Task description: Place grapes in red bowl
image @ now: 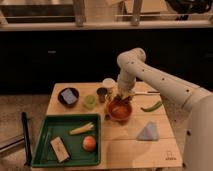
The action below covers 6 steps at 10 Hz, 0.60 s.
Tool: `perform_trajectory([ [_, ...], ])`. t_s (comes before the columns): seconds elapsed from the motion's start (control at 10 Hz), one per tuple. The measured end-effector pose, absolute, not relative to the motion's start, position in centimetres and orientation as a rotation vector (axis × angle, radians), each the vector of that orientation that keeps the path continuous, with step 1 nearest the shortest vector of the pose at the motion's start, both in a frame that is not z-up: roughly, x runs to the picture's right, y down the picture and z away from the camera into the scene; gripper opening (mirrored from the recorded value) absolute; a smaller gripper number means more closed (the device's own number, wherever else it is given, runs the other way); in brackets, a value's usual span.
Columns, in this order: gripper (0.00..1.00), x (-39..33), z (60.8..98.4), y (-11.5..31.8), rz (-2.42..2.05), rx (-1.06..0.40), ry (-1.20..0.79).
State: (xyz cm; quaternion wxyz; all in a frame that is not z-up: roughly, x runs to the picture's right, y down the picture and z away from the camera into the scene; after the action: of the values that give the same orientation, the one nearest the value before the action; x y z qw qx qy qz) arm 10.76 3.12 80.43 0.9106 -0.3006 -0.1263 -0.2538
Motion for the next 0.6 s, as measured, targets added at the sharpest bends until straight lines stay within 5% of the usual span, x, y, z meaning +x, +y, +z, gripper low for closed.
perform_trajectory([
  [0.6, 0.07, 10.6, 80.4, 4.4, -0.457, -0.66, -0.363],
])
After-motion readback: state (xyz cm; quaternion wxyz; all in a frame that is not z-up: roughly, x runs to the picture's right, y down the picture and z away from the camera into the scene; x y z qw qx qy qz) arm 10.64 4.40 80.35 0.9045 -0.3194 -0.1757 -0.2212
